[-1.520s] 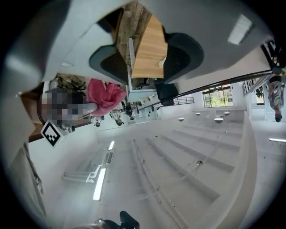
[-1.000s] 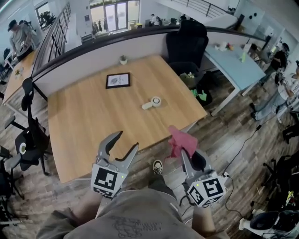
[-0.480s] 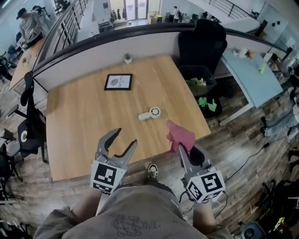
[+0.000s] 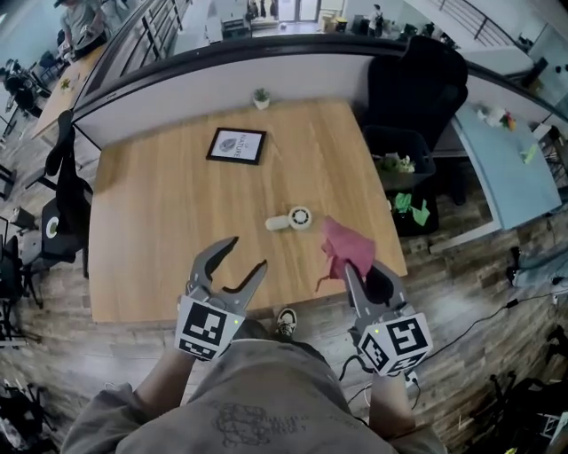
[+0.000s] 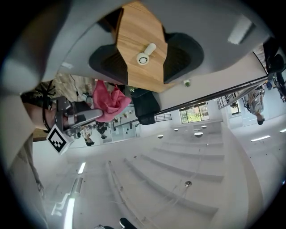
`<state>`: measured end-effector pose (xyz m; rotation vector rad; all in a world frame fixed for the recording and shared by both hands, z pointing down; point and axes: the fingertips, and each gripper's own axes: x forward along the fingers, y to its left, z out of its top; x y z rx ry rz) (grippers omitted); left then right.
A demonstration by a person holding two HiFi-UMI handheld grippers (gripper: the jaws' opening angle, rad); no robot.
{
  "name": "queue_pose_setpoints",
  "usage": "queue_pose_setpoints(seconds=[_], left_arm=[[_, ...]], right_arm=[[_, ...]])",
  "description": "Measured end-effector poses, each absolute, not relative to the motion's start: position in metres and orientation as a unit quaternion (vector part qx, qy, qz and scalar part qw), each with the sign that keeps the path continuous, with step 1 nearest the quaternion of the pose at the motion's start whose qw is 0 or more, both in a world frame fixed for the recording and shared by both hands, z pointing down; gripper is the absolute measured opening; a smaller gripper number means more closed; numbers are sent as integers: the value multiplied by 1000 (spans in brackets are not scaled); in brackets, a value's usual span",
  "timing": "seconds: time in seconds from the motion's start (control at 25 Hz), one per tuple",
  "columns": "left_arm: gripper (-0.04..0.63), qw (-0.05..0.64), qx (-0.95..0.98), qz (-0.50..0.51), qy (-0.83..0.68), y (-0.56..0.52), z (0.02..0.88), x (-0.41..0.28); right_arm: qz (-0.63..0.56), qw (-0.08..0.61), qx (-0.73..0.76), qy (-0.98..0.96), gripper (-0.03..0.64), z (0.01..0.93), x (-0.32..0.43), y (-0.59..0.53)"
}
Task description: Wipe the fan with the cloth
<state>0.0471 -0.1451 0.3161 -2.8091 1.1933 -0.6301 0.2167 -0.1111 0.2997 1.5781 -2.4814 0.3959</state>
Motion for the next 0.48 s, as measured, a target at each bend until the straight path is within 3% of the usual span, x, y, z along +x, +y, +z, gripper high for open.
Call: queue_pose_setpoints(seconds=[0.48], left_arm=[[250,5,-898,-219,381,-172,342,47]], right_arm=[[163,99,528,-828,77,328,226,-140]])
